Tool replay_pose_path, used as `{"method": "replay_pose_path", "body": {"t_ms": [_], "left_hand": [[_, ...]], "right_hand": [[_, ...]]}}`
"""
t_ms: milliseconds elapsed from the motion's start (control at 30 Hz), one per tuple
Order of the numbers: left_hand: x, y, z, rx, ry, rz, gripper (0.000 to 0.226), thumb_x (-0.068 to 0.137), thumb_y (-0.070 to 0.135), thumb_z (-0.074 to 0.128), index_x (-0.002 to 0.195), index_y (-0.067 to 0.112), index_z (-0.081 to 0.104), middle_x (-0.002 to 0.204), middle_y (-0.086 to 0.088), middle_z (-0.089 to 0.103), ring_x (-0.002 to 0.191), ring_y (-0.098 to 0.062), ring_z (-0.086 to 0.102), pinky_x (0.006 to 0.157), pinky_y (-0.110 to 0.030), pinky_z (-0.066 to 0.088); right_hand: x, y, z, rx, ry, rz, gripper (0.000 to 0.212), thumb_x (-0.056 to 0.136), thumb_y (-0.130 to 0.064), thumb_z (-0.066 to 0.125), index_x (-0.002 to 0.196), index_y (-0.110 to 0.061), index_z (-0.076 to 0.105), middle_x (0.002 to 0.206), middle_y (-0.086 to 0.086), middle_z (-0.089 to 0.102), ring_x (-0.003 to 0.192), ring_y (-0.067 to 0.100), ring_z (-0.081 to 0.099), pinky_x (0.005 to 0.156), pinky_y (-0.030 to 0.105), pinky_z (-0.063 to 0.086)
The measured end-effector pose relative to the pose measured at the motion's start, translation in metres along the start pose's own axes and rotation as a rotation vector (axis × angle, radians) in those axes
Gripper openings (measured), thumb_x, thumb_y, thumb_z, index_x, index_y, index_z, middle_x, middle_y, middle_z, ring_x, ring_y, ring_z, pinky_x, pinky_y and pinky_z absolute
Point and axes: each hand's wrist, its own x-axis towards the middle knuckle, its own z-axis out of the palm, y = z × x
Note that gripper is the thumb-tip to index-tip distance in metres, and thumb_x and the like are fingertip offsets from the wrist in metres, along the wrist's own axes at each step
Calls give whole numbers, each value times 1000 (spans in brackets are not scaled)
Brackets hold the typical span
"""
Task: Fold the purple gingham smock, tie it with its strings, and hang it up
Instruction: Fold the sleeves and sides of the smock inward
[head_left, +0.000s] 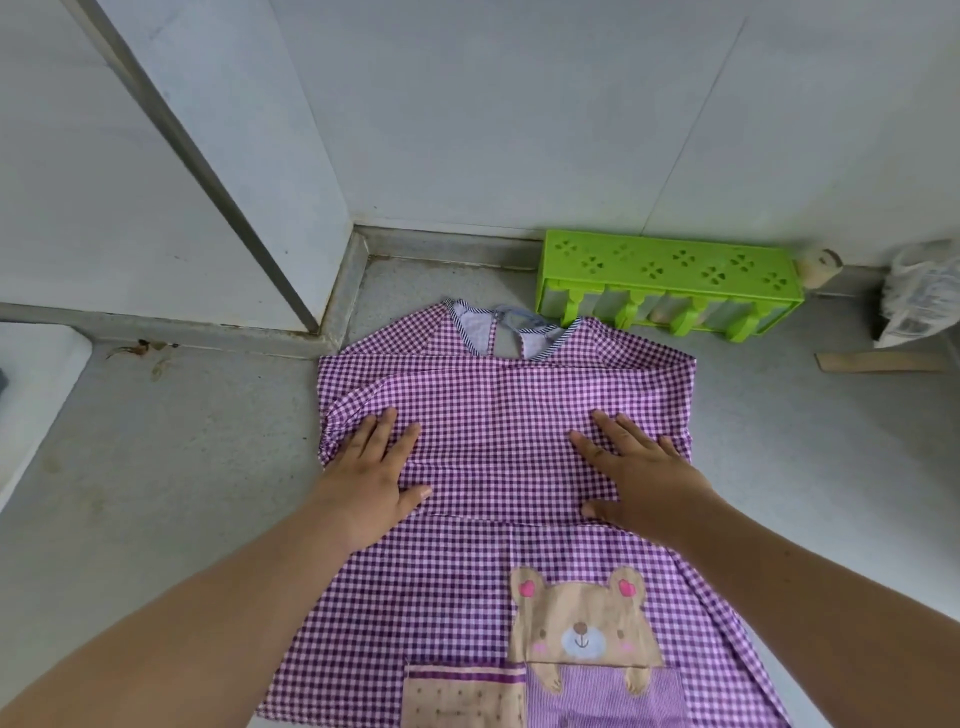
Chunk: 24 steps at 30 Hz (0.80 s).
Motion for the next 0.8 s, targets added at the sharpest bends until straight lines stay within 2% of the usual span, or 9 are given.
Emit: {"method": "replay_pose_path", "body": {"t_ms": [100, 233, 300, 367, 433, 500, 667, 800], "left_hand": [[12, 4, -11, 11, 6, -1, 90, 101, 75, 26, 164, 34, -23, 172, -3, -32, 161, -25, -23, 133, -52, 3], [7, 11, -24, 84, 174, 124, 80, 105, 68, 32, 169, 35, -3, 177, -2, -18, 164, -25, -10, 133, -49, 7], [0, 10, -19, 112, 127, 182, 74, 106, 65, 32, 167, 42, -4, 177, 1, -16, 164, -25, -8, 133, -49, 6], [-4, 8, -11, 124, 57, 184, 74, 107, 65, 28, 165, 44, -12, 175, 1, -23, 163, -25, -14, 133, -51, 2], [-4, 5, -9, 126, 37, 173, 74, 108, 65, 26, 164, 45, -17, 174, 1, -28, 162, -26, -19, 132, -52, 0], [-3, 5, -12, 127, 31, 174, 74, 108, 64, 26, 164, 45, -18, 174, 0, -29, 162, -26, -19, 132, -52, 0], [-6, 7, -17, 124, 38, 169, 72, 108, 62, 30, 165, 45, -11, 176, 0, -21, 163, -27, -13, 133, -54, 5], [-15, 2, -16, 142, 96, 174, 70, 109, 58, 34, 167, 44, -2, 178, -4, -8, 164, -29, -2, 132, -56, 5]], "right_hand": [[10, 8, -4, 4, 8, 4, 96, 90, -73, 54, 158, -54, -10, 170, -12, -24, 158, 17, -17, 128, 57, 7], [23, 14, -13, 8, 11, 11, 96, 90, -72, 55, 159, -53, -9, 170, -11, -23, 158, 17, -17, 127, 58, 8], [25, 11, -16, -8, -5, 32, 96, 91, -72, 55, 159, -52, -9, 170, -8, -23, 158, 19, -16, 127, 60, 8], [22, 1, -17, -57, 12, 58, 95, 92, -70, 54, 161, -48, -8, 171, -5, -23, 158, 23, -15, 126, 62, 6], [16, -18, -14, -85, 79, 19, 91, 95, -66, 51, 161, -46, -7, 171, -2, -21, 159, 26, -15, 125, 64, 4], [8, -37, -7, -75, 77, -66, 90, 96, -66, 50, 160, -48, -9, 171, -4, -20, 159, 25, -14, 126, 61, 4], [3, -44, 3, -45, -27, -83, 91, 95, -66, 53, 159, -52, -10, 169, -7, -25, 157, 21, -20, 127, 55, 3], [-3, -58, -3, -130, 5, -36, 91, 97, -62, 52, 160, -46, -10, 172, 0, -19, 159, 26, -12, 126, 63, 4]]}}
